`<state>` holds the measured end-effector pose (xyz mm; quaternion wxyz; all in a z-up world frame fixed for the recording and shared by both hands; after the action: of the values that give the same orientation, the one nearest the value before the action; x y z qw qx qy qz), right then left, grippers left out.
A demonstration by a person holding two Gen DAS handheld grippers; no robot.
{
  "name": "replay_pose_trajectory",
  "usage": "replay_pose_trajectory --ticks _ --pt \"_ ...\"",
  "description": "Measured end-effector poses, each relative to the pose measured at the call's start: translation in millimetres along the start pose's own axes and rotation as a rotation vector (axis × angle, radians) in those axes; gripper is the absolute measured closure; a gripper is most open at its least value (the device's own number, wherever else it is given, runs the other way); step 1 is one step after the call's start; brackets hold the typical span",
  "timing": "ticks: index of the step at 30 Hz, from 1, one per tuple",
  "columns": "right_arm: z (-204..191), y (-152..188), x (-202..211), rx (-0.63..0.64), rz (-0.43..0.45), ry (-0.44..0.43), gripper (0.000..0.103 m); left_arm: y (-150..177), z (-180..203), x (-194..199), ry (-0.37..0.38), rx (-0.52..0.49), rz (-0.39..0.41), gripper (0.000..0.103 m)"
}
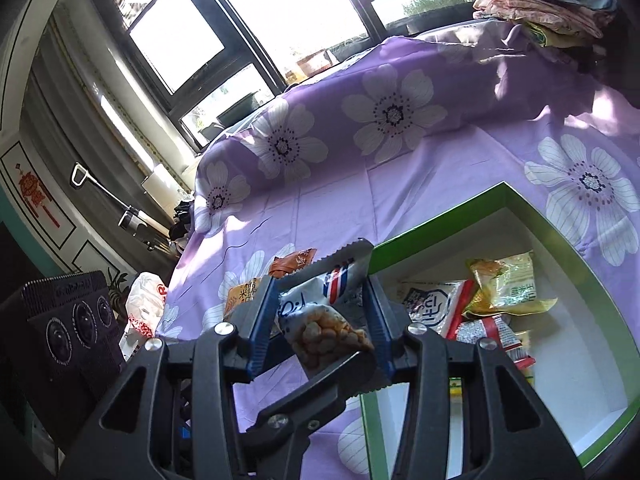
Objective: Organize snacks
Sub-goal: 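Lift the peanut bag and carry it over the green box, then lower the peanut bag into the box and open the right gripper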
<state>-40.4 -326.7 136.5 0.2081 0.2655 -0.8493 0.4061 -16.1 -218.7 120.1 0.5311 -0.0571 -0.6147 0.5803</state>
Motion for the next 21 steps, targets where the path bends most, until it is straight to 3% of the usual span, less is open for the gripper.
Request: replay_pose_trajectory --ticks 13,21 --pt "68 -11 12 -0.206 0.019 0.112 0.057 -8 33 -65 0.113 -0.015 -0.13 0.052" --pt "86 -10 6 -0.262 -0.01 0.153 0.052 -6 35 -85 0.151 0.006 -0.19 0.053"
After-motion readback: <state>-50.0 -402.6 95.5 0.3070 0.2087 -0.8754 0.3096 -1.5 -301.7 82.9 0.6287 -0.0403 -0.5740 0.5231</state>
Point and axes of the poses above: each gripper's, at about its wrist camera, not at the fingertips, and x roughly against the way its jaws point, z to its right, y to its underside, the point moved 2 cm from there along -x, roughly the way its jaws point, and after that the axes turned 9 degrees about -x, right-handed, at the moved point
